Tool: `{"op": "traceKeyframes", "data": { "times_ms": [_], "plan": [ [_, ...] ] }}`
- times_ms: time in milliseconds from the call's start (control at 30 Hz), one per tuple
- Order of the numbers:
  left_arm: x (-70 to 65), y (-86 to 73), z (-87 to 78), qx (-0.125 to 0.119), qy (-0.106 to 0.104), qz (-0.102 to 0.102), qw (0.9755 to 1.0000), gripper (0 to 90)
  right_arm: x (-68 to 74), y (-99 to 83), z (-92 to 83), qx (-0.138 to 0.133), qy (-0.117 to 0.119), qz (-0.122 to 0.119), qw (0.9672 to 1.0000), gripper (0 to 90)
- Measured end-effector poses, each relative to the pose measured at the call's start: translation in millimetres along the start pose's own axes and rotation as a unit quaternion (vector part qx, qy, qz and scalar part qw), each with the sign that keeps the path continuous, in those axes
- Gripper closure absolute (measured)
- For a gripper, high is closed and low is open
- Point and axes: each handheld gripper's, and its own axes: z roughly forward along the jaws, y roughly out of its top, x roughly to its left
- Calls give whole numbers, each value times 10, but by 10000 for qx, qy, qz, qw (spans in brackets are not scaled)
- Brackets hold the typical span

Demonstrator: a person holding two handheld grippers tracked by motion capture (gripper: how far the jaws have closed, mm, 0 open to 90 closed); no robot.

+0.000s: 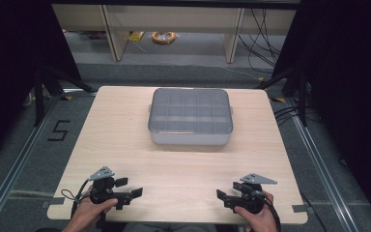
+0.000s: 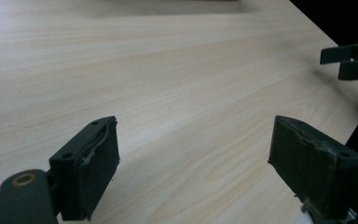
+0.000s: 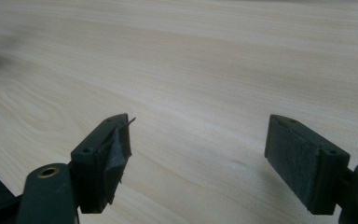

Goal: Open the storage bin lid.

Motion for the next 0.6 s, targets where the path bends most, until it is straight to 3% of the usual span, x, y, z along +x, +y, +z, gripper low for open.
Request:
{"op": "traceKeyframes", "data": {
  "times_ms": [167, 200, 267, 300, 400, 433, 533, 600],
  "plan": [
    [30, 3, -7, -20, 47, -57, 10000, 150, -50, 5, 2, -55, 70, -3, 10000, 235],
    [29, 4, -8, -39, 33, -77, 10000, 150, -46, 2, -8, -89, 137, 202, 9997, 235],
    [29, 3, -7, -37, 24, -66, 10000, 150, -45, 4, -22, -53, 123, 308, 9994, 235],
    [29, 3, -7, -37, 24, -66, 10000, 150, -81, 8, -21, -94, 53, 127, 9999, 235],
    [30, 11, -27, -177, 67, -148, 9997, 157, -89, 7, -12, -166, 89, 151, 9997, 237],
    [36, 16, -34, -167, 75, -134, 9997, 157, -53, 6, -23, -150, 82, 352, 9992, 238],
    [40, 15, -33, -181, 91, -156, 9997, 157, -56, 11, -29, -128, -8, 347, 9993, 238],
    [32, 8, -25, -207, 84, -226, 9995, 157, -65, 8, -21, -191, 88, 387, 9990, 239]
  ]
}}
